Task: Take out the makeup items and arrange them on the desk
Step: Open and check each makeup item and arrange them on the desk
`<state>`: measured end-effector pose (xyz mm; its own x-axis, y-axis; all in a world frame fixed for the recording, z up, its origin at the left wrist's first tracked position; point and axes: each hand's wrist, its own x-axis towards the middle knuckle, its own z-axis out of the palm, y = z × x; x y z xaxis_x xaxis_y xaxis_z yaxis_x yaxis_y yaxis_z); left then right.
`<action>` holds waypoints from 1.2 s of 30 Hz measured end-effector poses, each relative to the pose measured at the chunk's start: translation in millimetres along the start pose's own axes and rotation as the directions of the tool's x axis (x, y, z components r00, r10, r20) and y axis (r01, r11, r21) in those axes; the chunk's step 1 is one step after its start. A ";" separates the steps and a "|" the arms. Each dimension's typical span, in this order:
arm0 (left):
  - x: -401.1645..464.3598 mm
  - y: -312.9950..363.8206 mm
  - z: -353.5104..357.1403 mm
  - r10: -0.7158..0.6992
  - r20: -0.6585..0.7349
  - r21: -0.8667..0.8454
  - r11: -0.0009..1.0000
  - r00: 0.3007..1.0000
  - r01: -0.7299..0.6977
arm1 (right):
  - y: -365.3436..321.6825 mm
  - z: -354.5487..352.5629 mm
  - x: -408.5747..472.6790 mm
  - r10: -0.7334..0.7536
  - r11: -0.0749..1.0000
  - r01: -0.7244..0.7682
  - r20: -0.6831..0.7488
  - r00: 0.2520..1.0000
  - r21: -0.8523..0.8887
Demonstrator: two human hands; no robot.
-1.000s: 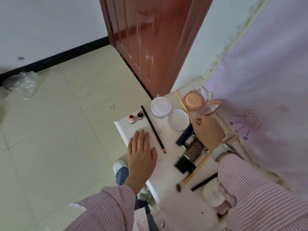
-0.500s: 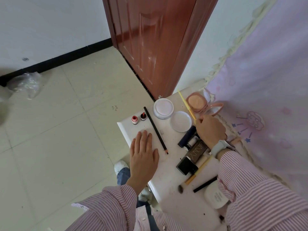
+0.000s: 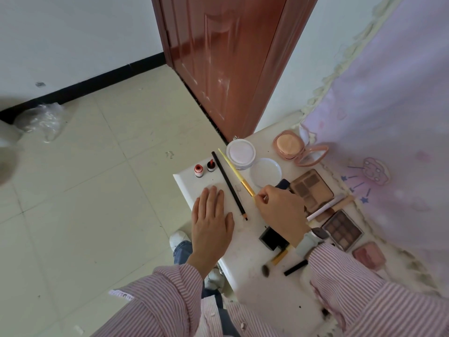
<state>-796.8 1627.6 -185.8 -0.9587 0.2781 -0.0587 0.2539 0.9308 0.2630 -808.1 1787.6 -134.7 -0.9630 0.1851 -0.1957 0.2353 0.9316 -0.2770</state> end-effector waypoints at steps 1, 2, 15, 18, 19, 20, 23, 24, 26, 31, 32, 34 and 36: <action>-0.1 -0.1 -0.1 0.000 0.002 0.001 1.000 1.000 0.000 | 0.0 1.8 1.2 0.013 1.000 -0.013 0.013 1.000 -0.025; 0.1 -0.3 0.0 0.001 0.003 0.001 1.000 1.000 -0.001 | -0.3 3.3 1.8 0.023 0.999 -0.022 0.018 1.000 -0.050; -0.9 -1.0 3.9 0.008 0.004 0.031 0.999 1.000 -0.008 | 26.3 -7.5 3.6 -0.017 0.991 0.012 -0.035 0.999 -0.134; -1.0 -1.4 5.1 0.010 0.005 0.031 0.999 1.000 -0.010 | 40.4 -12.7 8.0 -0.224 0.950 0.247 0.132 0.966 -0.191; -1.2 -1.5 4.9 0.013 0.007 0.032 0.999 1.000 -0.013 | 43.4 -14.2 10.2 -0.306 0.912 0.348 0.203 0.930 -0.218; -1.1 -1.5 4.7 0.015 0.008 0.034 0.999 1.000 -0.015 | 45.9 -16.3 13.1 -0.371 0.865 0.435 0.263 0.890 -0.250; -1.0 -1.3 4.1 0.019 -0.001 0.038 0.999 1.000 -0.019 | 46.4 -22.8 23.7 -0.489 0.734 0.596 0.356 0.796 -0.324; -1.2 -1.3 4.0 0.020 -0.002 0.040 0.999 1.000 -0.020 | 44.4 -24.7 26.6 -0.510 0.696 0.631 0.381 0.771 -0.344; -1.1 -1.0 3.8 0.021 -0.008 0.043 0.999 1.000 -0.020 | 40.2 -27.7 32.8 -0.527 0.623 0.680 0.434 0.730 -0.387; -1.1 -1.3 4.7 0.025 -0.028 0.025 0.999 0.999 -0.024 | 32.1 -41.7 39.3 -0.670 0.510 0.761 0.370 0.644 -0.402; -1.1 -1.2 5.3 0.025 -0.033 0.022 0.999 0.999 -0.024 | 31.7 -46.2 38.3 -0.700 0.542 0.754 0.296 0.650 -0.371; -1.7 -1.5 6.3 0.026 -0.035 0.024 0.999 0.999 -0.026 | 32.4 -53.3 34.6 -0.713 0.621 0.724 0.167 0.681 -0.301; -2.1 -1.9 6.4 0.032 -0.024 0.011 0.999 0.999 -0.031 | 33.3 -56.0 27.9 -0.611 0.779 0.607 0.026 0.791 -0.157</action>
<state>-794.5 1626.8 -192.3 -0.9531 0.3015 -0.0273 0.2851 0.9242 0.2541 -834.5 1841.4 -96.7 -0.9022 -0.4311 -0.0105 -0.4218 0.8872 -0.1868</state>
